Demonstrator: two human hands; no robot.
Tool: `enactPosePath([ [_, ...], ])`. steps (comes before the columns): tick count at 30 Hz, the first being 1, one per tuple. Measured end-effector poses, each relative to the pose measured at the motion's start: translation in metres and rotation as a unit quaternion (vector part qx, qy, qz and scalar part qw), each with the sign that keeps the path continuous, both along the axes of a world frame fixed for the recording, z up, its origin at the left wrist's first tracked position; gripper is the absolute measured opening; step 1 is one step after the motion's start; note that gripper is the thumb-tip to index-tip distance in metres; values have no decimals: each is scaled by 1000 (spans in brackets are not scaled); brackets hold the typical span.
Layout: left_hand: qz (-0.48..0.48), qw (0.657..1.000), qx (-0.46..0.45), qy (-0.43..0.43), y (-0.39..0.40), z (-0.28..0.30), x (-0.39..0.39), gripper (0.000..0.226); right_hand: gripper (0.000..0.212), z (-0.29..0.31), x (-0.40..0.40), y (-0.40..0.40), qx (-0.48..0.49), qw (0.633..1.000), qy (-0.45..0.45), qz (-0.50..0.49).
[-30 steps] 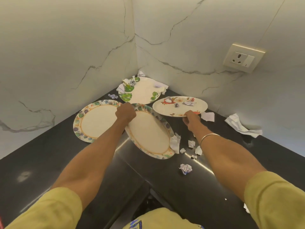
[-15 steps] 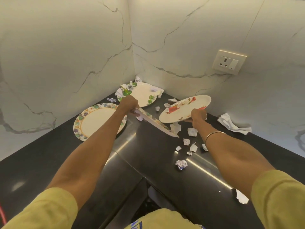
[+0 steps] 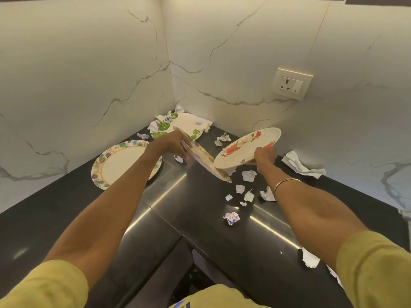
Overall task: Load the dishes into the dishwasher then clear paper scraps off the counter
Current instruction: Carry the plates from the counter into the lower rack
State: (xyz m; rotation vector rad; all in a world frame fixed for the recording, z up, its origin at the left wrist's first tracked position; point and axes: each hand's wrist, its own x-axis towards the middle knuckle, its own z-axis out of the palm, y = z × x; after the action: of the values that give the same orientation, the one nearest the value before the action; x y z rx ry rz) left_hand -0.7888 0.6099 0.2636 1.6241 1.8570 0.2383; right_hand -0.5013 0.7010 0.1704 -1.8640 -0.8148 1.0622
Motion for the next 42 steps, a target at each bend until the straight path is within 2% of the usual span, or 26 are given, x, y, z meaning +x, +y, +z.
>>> enactPosePath([
  [1,21,999,40,28,1,-4,4,41,42,1,1,-1,2,1000,-4,3],
  [3,60,993,97,31,-1,-10,11,35,41,2,2,-5,9,1000,-8,6],
  [8,118,970,209,38,-11,-14,23,39,32,7,6,-22,40,998,-44,-19],
  [12,76,942,315,85,-19,-13,23,37,27,17,9,-48,75,992,-93,-29],
  [14,48,938,341,42,-21,-8,26,37,27,24,10,-61,95,990,-101,-39],
  [20,35,945,326,17,-18,11,31,33,32,42,14,-94,145,973,-173,-47],
  [23,52,931,360,42,-27,21,23,40,27,40,11,-117,196,944,-261,-49],
  [26,64,919,387,39,-40,30,15,44,27,38,-1,-144,251,915,-310,-57],
  [28,72,917,393,13,-47,31,15,43,28,39,-10,-164,268,901,-331,-78],
  [34,116,927,346,-90,-84,21,37,43,33,55,-17,-232,271,892,-337,-132],
  [39,147,909,337,-195,-120,19,71,42,31,68,6,-287,257,879,-360,-177],
  [42,115,908,335,-223,-135,25,95,40,30,78,25,-319,253,869,-369,-212],
])
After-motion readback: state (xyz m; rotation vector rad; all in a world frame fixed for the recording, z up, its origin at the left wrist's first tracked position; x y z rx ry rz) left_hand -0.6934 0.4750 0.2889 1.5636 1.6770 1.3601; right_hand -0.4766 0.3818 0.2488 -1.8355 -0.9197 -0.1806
